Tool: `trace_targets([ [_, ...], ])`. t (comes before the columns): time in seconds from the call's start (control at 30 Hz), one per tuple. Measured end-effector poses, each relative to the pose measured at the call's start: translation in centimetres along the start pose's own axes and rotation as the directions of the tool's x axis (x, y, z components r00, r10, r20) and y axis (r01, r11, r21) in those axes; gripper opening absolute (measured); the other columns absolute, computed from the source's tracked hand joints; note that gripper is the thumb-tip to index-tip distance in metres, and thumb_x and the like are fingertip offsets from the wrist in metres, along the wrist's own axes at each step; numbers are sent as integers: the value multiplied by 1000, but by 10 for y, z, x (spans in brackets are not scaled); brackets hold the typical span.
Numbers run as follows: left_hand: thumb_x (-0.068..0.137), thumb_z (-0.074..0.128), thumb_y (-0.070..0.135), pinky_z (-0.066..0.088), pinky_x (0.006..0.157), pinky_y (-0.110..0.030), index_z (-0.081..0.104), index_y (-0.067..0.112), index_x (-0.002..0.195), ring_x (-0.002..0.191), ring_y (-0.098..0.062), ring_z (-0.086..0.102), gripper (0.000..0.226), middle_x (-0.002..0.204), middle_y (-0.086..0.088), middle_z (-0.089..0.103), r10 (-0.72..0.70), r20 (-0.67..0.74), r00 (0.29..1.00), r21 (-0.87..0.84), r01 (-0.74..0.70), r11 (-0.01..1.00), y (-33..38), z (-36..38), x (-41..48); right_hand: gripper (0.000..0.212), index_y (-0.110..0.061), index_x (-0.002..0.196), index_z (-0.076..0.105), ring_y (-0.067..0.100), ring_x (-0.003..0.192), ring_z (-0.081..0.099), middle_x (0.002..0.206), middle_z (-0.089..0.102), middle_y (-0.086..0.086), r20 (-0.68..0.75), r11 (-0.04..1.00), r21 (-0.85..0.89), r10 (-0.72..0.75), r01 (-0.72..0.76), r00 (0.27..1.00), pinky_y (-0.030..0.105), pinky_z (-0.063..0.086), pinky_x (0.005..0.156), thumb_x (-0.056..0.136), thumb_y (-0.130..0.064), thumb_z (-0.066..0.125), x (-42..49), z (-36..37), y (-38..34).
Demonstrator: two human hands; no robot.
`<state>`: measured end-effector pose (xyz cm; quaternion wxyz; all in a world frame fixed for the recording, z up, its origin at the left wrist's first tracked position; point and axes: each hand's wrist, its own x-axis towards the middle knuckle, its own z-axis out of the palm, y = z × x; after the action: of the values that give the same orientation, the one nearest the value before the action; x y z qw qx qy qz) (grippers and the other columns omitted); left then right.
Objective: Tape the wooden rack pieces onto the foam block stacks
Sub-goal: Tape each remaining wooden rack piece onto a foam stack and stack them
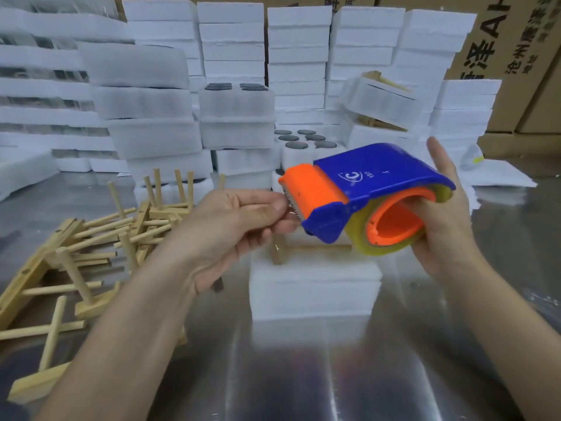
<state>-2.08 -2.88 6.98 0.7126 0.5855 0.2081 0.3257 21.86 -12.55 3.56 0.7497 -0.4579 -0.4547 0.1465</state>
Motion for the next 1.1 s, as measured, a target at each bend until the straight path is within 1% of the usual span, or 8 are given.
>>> trace_targets([
  [0.2, 84, 66, 2, 48, 51, -16, 41, 20, 96, 54, -9, 67, 33, 67, -5, 73, 87, -149, 985, 187, -58, 981, 16, -3, 1, 102, -58, 133, 34, 16, 98, 69, 106, 72, 1, 81, 992, -113, -42, 51, 996, 31, 57, 81, 52, -30, 90, 8, -7, -18],
  [0.33, 85, 66, 3, 48, 54, -18, 31, 12, 113, 52, -8, 64, 45, 73, -8, 75, 135, -204, 970, 245, -83, 966, 22, -17, -2, 96, -59, 133, 36, 15, 95, 70, 105, 73, -4, 17, 976, -217, -25, 28, 1000, 31, 58, 78, 64, -13, 84, 13, -26, -18],
  [0.47, 90, 59, 0, 50, 67, -25, 29, 12, 130, 48, -3, 61, 51, 62, 0, 72, 222, -495, 840, 288, -82, 954, 32, -65, -1, 91, -40, 140, 36, 7, 97, 69, 112, 69, -19, -227, 983, -178, -88, 47, 970, 31, 58, 82, 65, 2, 70, 21, -56, -20],
  [0.6, 85, 55, 5, 48, 73, -34, 37, 19, 107, 61, -13, 62, 31, 69, -1, 69, 338, -588, 735, 479, -20, 878, 12, -70, 12, 71, -53, 114, 57, 11, 98, 69, 113, 69, -12, -196, 964, -266, -35, -19, 980, 30, 60, 75, 69, -2, 75, 19, -56, -9],
  [0.7, 85, 51, 10, 46, 64, -29, 38, 23, 105, 67, -11, 62, 27, 63, 7, 66, 433, -577, 693, 544, -70, 836, 4, -68, 17, 57, -53, 103, 64, 9, 99, 68, 104, 71, -18, -218, 975, -221, -26, -23, 976, 26, 59, 75, 67, -9, 74, 19, -54, -4],
  [0.87, 95, 48, 12, 44, 52, -15, 36, 21, 110, 57, 19, 53, 21, 69, 11, 68, 492, -478, 727, 681, -47, 731, -9, -66, 19, 52, -45, 102, 68, 14, 103, 68, 109, 72, -8, -318, 977, -212, -76, 7, 945, 33, 58, 84, 71, -3, 71, 24, -61, 3],
  [1.03, 96, 43, 6, 37, 59, -9, 36, 20, 131, 81, 5, 56, 39, 75, 11, 67, 544, -431, 720, 785, 2, 619, -12, -59, 18, 57, -49, 98, 69, 14, 103, 67, 106, 72, -10, -353, 971, -237, -82, -4, 932, 39, 57, 87, 73, 2, 66, 27, -63, 9],
  [1.1, 94, 44, 2, 44, 65, -20, 35, 17, 137, 79, -8, 58, 47, 80, 3, 66, 626, -347, 698, 875, 2, 483, -15, -51, 16, 51, -49, 100, 68, 13, 103, 67, 107, 72, -10, -362, 972, -235, -79, -9, 929, 35, 57, 83, 73, -5, 69, 27, -65, 8],
])
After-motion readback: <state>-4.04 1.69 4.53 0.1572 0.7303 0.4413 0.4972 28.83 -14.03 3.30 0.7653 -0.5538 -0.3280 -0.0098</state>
